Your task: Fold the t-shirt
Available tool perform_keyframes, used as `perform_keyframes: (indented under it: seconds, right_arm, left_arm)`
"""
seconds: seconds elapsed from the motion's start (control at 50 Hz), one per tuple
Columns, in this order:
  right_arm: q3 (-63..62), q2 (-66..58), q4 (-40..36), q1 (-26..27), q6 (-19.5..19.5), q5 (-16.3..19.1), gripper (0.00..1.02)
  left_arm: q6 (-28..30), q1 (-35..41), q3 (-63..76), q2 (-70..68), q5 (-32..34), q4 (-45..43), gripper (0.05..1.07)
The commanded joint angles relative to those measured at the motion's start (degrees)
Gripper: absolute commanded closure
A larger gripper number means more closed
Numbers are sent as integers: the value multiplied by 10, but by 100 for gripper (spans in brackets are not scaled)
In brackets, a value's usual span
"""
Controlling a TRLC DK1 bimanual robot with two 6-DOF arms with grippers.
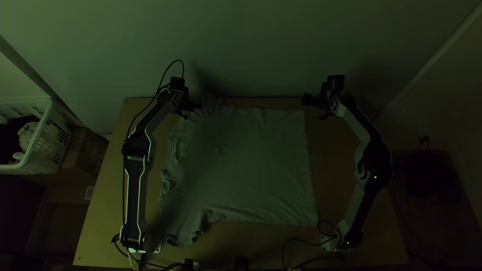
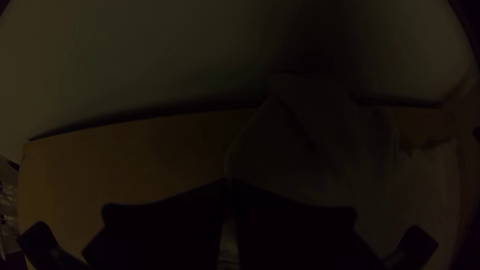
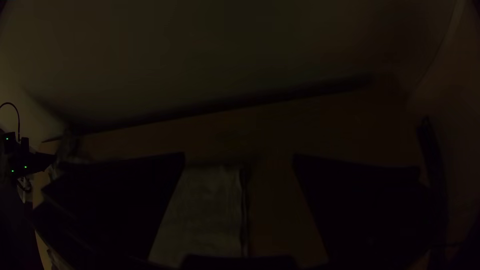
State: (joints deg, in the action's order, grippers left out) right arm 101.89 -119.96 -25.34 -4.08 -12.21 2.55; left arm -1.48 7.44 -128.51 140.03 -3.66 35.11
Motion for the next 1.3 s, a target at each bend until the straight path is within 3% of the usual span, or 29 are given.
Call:
perform_keyframes:
  seconds: [0.0,0.32,0.4,0.54,0.64,0.76,0.8,0.9,0.96,1.04,1.14,1.28]
  right_arm:
    - [19,-24,-16,1,-22,-4,4]
    - [72,-99,-46,-9,-41,-4,11]
    - [87,-114,-51,-15,-46,-4,22]
    - [119,-144,-74,-21,-52,-4,22]
    - [140,-163,-86,-23,-56,-4,35]
    - [142,-176,-87,-26,-59,-4,37]
    - [141,-179,-88,-29,-59,-4,45]
    - [146,-182,-89,-30,-60,-3,92]
    - [151,-185,-89,-30,-74,-3,99]
    - [172,-191,-113,-28,-102,-4,100]
    - [207,-197,-156,-27,-103,-20,100]
    - [231,-189,-158,-22,-102,-40,100]
  left_arm:
    - [-11,-9,0,-2,-4,27,105]
    - [-25,-8,4,-27,-3,46,105]
    - [-24,-9,8,-27,-3,51,105]
    - [-25,-9,10,-27,-3,59,105]
    - [-21,-8,10,-27,-4,58,105]
    - [-19,-8,9,-27,-4,58,105]
    - [-18,-9,9,-27,-4,58,105]
    - [-17,-10,10,-27,-4,59,105]
    - [-18,-10,10,-27,-4,61,105]
    - [-17,-11,12,-27,-4,63,105]
    - [-17,-14,12,-28,-4,65,105]
    - [-23,-23,9,-36,-3,61,105]
